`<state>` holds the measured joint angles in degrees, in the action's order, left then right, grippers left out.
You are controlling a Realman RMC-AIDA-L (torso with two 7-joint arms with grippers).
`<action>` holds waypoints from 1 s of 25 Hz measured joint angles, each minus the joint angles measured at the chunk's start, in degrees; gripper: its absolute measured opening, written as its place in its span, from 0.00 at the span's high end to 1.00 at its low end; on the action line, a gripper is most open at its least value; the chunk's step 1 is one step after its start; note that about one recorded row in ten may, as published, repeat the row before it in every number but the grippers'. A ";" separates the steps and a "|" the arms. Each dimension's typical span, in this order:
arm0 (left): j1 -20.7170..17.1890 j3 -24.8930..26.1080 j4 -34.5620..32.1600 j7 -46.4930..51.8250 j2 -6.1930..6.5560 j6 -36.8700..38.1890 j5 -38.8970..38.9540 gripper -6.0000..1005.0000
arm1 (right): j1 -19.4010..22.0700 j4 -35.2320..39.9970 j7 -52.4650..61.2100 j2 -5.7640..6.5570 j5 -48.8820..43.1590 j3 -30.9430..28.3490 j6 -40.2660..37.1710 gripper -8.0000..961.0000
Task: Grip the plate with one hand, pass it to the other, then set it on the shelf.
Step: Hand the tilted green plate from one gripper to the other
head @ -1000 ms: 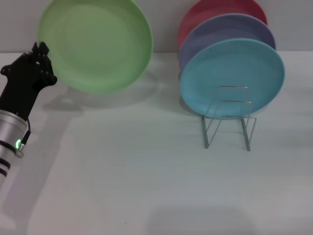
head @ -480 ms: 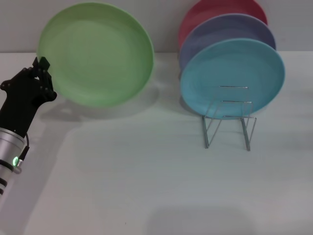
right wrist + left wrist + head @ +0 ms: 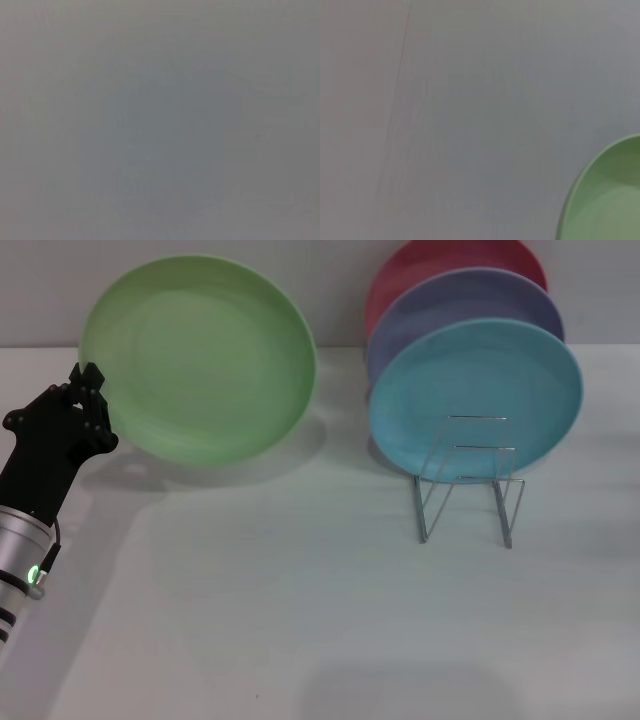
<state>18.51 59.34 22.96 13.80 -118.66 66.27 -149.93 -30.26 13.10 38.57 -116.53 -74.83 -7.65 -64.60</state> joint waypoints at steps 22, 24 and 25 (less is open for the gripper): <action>0.58 -0.81 -1.45 -0.03 -0.09 -0.83 -0.28 0.96 | 7.64 -1.33 0.35 -2.39 -0.41 3.60 -16.62 0.25; 0.57 -0.81 -1.45 -0.08 -0.09 -1.03 -0.25 0.96 | 8.71 -1.74 0.40 -2.43 -0.42 5.37 -19.19 0.25; 0.57 -0.80 -1.45 -0.09 -0.09 -1.09 -0.21 0.96 | 9.20 -2.01 0.43 -2.44 -0.43 6.34 -20.58 0.25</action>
<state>19.08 58.53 21.51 13.71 -118.74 65.18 -150.14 -21.06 11.09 39.01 -118.96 -75.26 -1.31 -85.18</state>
